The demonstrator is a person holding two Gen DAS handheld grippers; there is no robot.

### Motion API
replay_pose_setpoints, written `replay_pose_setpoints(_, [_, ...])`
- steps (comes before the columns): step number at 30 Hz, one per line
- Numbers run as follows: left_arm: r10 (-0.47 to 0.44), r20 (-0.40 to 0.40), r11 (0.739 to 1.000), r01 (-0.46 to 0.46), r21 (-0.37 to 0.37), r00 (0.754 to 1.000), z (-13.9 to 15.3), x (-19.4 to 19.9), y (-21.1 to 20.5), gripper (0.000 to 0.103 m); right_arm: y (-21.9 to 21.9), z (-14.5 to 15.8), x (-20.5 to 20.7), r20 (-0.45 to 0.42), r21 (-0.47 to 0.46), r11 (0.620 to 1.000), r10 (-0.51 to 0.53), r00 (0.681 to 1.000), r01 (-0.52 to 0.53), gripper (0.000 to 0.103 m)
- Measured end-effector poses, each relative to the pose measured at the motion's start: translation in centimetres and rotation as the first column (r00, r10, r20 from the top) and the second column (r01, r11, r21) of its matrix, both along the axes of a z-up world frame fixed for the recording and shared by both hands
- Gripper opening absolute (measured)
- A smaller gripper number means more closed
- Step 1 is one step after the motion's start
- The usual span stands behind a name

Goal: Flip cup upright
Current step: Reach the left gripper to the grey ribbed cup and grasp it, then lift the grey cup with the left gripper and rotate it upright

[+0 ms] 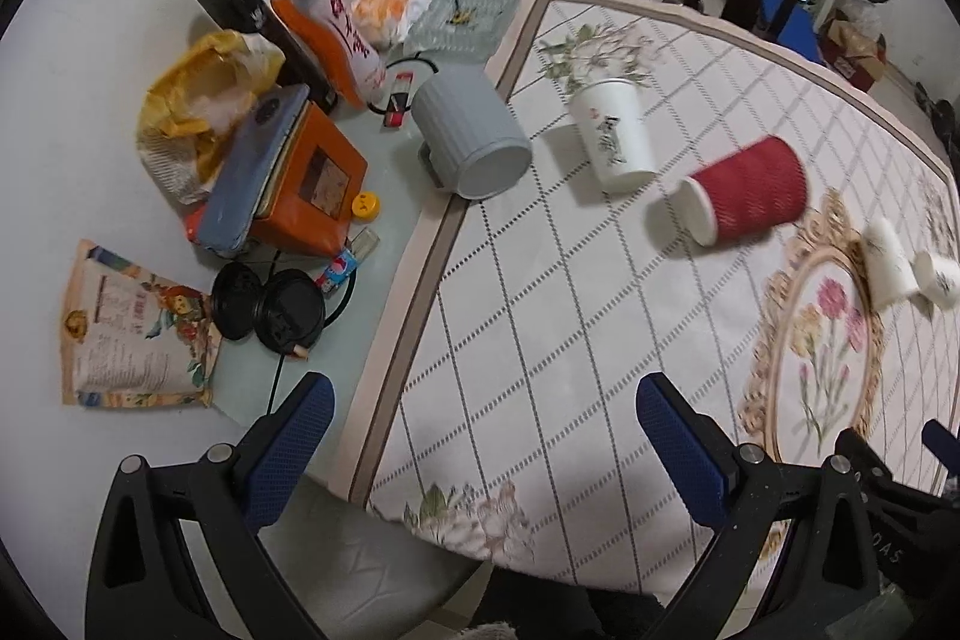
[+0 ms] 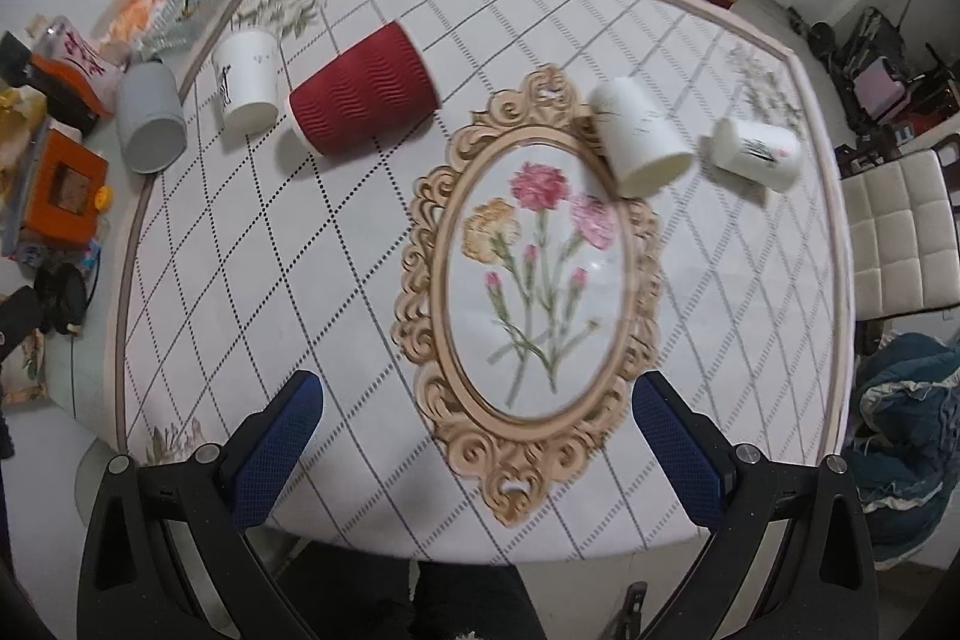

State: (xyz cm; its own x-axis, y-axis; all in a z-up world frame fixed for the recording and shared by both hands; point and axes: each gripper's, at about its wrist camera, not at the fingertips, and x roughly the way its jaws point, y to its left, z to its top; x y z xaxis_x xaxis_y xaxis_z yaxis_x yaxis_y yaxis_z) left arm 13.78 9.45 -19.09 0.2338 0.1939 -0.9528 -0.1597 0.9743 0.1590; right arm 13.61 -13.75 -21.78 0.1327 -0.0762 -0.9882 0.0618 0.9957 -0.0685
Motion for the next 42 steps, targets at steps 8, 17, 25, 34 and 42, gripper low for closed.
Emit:
replay_pose_setpoints(8, [0.062, -0.050, 0.997, -0.064, -0.035, 0.997, -4.0, 7.4, 3.6, 0.103, 4.6, -4.8, 5.9, -0.071, -0.013, 1.000, 0.023, 0.997, -0.024, 0.103])
replay_pose_setpoints(17, [0.115, -0.079, 0.987, -0.123, -0.104, 0.990, -8.2, 15.7, 6.7, 0.103, 7.4, -8.9, 11.9, -0.062, -0.018, 0.999, -0.052, 0.997, 0.051, 0.103])
replay_pose_setpoints(25, [0.203, -0.170, 0.948, -0.237, -0.213, 0.964, -13.4, 19.8, 9.5, 0.102, 7.9, -11.2, 14.5, -0.077, -0.032, 0.994, -0.106, 0.991, 0.104, 0.103])
replay_pose_setpoints(34, [0.172, -0.226, 0.928, -0.235, -0.289, 0.959, -17.7, 21.0, 9.7, 0.082, 7.5, -12.4, 15.3, -0.094, -0.052, 0.991, -0.128, 0.987, 0.124, 0.103])
replay_pose_setpoints(42, [0.097, -0.165, 0.966, -0.133, -0.222, 0.982, -16.7, 20.0, 9.4, 0.081, 7.3, -11.1, 14.9, -0.069, -0.065, 0.989, -0.137, 0.988, 0.133, 0.103])
